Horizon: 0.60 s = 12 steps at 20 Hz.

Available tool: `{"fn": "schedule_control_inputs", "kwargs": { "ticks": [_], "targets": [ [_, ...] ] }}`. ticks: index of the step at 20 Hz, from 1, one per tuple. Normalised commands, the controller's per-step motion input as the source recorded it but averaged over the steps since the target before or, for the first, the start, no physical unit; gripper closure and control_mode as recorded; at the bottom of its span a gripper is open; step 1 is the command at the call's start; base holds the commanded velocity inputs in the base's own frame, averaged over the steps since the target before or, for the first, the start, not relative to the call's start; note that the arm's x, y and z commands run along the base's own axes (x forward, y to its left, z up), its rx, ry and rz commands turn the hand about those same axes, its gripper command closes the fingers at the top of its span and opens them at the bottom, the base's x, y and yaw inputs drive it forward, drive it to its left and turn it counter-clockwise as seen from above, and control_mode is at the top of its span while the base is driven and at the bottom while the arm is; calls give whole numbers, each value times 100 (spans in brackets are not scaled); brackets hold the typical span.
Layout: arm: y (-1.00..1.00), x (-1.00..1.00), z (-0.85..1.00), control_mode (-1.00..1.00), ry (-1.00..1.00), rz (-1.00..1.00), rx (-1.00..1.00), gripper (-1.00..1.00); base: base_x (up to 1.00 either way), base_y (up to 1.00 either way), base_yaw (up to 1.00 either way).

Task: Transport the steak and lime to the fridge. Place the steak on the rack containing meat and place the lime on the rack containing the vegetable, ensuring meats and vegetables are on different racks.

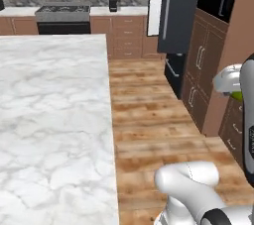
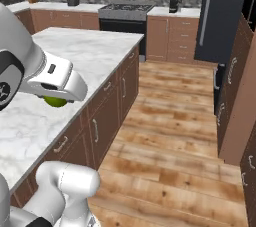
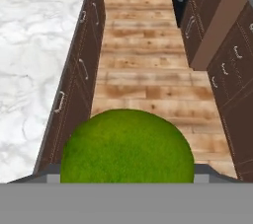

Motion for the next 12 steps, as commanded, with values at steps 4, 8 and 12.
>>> {"fn": "schedule_control_inputs", "kwargs": {
  "ticks": [4, 8, 12],
  "targets": [
    [0, 0, 0, 100, 0, 0, 0, 100, 100, -26, 5],
    [0, 0, 0, 100, 0, 0, 0, 100, 100, -30, 6],
    [0, 0, 0, 100, 0, 0, 0, 100, 100, -31, 7]
  ]
}}
